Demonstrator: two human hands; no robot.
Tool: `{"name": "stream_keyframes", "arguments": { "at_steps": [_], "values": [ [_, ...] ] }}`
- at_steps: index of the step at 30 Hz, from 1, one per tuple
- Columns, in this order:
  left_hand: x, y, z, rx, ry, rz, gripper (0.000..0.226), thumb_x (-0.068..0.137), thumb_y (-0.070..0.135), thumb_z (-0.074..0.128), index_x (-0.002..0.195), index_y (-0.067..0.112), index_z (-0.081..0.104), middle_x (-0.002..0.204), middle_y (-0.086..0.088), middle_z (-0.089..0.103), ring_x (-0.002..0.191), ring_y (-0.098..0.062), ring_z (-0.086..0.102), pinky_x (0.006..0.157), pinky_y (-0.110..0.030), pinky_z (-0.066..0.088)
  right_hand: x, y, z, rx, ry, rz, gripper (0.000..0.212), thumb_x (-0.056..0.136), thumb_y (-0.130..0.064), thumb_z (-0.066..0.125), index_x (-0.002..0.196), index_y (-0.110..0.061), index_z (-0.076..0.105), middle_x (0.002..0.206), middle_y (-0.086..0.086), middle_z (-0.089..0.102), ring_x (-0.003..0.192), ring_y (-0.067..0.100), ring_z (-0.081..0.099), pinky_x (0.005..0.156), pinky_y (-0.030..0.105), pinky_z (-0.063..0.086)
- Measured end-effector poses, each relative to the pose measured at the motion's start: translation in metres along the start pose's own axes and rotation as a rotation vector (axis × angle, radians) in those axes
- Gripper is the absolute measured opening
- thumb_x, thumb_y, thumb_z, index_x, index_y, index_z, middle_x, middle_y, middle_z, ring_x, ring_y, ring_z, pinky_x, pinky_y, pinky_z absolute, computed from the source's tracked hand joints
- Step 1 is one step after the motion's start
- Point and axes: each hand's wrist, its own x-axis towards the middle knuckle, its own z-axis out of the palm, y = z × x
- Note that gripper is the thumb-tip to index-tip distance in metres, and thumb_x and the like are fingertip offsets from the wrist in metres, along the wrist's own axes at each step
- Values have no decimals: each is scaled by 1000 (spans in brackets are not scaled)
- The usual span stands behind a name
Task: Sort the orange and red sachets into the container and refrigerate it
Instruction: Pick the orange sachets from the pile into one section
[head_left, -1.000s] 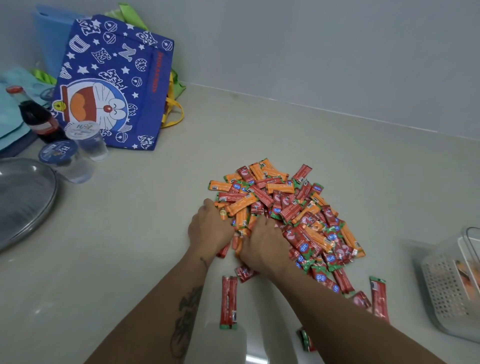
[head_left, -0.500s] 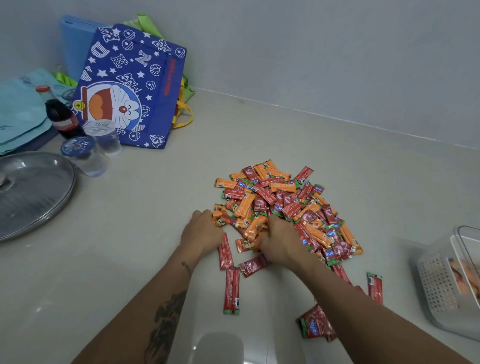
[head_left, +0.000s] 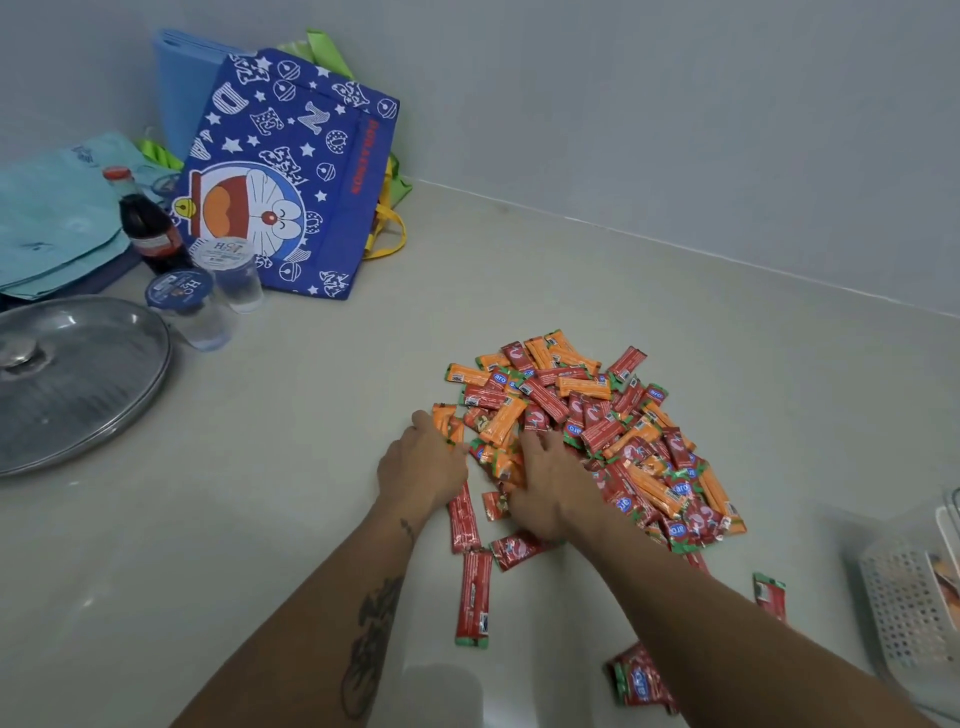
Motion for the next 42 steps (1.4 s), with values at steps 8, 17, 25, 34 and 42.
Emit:
{"name": "stream_keyframes", "arguments": {
  "at_steps": [8, 17, 25, 34, 42],
  "values": [
    [-3, 1, 7, 196, 19, 102, 38, 89, 20, 54, 122, 13, 35, 117, -10, 54, 102, -28, 55, 75, -35, 41, -4, 8, 17, -149, 51, -48, 48, 89, -28, 58, 133, -16, 41, 127, 11, 38, 112, 30, 48, 93, 44, 50],
    [-24, -18, -9, 153, 47, 258, 20, 98, 23, 42, 114, 12, 42, 115, -9, 48, 97, -28, 54, 76, -36, 46, -45, 22, -10, -63, 174, -74, 26, 95, -36, 46, 112, -17, 51, 119, 5, 55, 106, 21, 45, 91, 38, 45],
    [-82, 59, -48, 4, 142, 593, 11, 98, 31, 41, 98, 22, 35, 83, -2, 55, 74, -26, 55, 61, -36, 38, -106, 77, -59, 155, 309, 1, 5, 92, -19, 47, 89, -16, 49, 85, 4, 59, 78, 25, 54, 67, 35, 39],
    [-156, 184, -20, -209, -139, 875, 11, 98, 29, 44, 90, 25, 49, 72, 1, 53, 60, -16, 48, 54, -34, 37, -211, 203, -127, 305, 626, 210, 12, 88, -12, 50, 79, -20, 54, 72, -1, 61, 70, 22, 56, 64, 39, 45],
    [-206, 274, 36, -226, -235, 858, 12, 96, 31, 47, 92, 24, 56, 74, 1, 60, 63, -19, 58, 59, -37, 51, -234, 292, -137, 330, 452, 413, 11, 71, -25, 54, 79, -20, 49, 93, 6, 58, 83, 27, 57, 69, 36, 46]
  ]
}}
